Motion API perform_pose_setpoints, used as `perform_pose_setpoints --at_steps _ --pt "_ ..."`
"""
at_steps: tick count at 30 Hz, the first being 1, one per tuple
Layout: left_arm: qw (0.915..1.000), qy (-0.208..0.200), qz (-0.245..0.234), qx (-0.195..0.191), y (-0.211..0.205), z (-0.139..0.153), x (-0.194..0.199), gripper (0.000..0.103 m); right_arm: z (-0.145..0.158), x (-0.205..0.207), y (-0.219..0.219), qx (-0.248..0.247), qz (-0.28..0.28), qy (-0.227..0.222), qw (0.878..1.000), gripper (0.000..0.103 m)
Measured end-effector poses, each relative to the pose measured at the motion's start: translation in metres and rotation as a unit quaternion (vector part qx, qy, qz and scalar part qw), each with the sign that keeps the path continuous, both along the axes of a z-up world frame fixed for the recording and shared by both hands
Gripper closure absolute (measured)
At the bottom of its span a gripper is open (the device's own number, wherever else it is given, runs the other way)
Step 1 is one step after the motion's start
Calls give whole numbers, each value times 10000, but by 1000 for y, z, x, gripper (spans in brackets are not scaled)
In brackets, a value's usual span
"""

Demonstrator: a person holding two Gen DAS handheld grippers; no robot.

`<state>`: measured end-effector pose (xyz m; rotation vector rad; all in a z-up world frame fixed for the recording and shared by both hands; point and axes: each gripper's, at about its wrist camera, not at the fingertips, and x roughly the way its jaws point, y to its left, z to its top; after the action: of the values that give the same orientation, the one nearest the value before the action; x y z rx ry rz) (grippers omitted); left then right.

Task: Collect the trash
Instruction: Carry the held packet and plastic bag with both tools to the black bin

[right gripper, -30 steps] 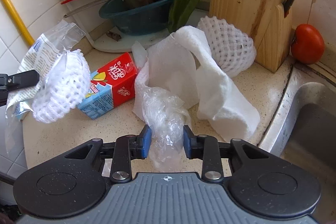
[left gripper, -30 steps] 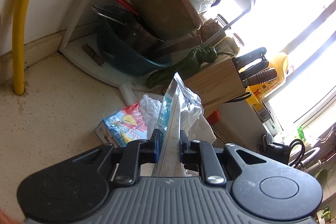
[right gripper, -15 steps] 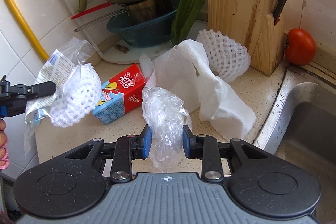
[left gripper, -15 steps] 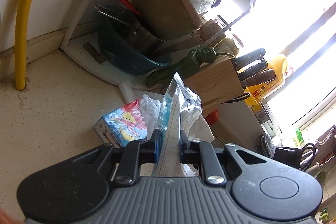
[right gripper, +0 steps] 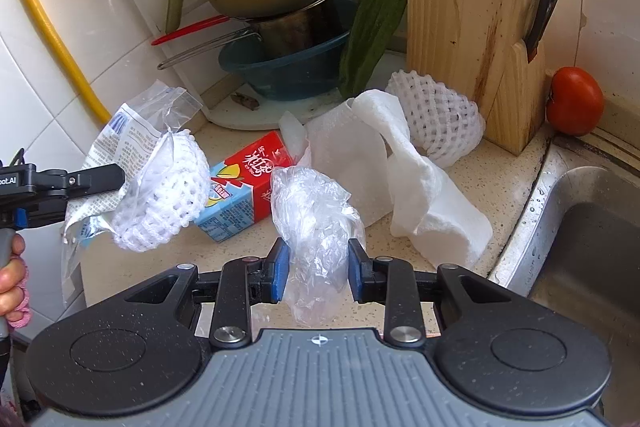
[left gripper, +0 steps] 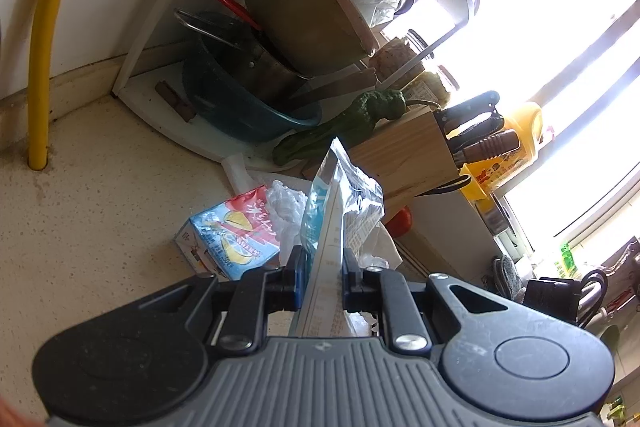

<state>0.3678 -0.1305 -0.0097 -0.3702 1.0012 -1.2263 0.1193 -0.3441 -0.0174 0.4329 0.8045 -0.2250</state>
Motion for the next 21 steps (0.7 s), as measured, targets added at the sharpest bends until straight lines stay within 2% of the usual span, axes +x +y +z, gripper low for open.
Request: perform_pose_setpoints --at_steps 12,21 --pt "9995 -182 246 -45 24 14 -19 91 6 -4 9 19 236 -144 9996 65" --pt "9959 -410 810 -20 67 34 -44 91 20 -2 33 45 787 -437 9959 65"
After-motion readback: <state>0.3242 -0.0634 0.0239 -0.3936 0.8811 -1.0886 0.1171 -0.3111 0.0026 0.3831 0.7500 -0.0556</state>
